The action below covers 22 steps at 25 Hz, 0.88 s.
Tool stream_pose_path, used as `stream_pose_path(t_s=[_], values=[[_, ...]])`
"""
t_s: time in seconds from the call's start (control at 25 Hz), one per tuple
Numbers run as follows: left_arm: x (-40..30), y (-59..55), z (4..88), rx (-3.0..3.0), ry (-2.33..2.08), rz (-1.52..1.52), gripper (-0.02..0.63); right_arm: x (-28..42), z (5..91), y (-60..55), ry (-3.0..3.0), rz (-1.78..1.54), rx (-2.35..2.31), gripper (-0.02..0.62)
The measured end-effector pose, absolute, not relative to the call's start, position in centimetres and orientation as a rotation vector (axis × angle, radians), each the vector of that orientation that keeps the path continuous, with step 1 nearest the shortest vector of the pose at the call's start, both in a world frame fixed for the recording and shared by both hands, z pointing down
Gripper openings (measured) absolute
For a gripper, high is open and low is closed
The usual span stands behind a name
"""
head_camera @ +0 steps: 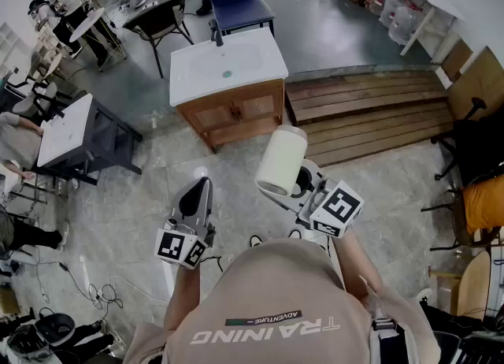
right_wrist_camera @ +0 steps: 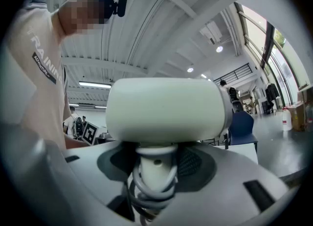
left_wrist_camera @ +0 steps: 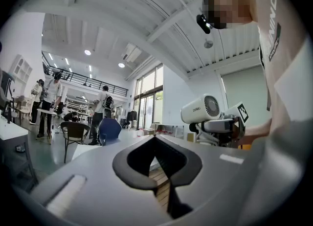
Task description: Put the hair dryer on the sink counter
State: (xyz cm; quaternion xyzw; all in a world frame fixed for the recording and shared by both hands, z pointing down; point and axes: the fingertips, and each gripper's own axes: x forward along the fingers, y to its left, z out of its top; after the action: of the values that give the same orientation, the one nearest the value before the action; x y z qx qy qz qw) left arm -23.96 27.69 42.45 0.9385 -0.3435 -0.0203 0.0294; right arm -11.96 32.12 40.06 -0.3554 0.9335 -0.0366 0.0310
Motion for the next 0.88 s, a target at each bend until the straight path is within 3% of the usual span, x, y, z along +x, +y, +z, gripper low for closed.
stream_pose_path(t_s=[0.88], values=[[-24.1, 26.3, 42.9, 2.906, -0.991, -0.088, 0.008, -12.4, 41.6, 31.6, 2.847, -0.242, -1.124, 0.218]])
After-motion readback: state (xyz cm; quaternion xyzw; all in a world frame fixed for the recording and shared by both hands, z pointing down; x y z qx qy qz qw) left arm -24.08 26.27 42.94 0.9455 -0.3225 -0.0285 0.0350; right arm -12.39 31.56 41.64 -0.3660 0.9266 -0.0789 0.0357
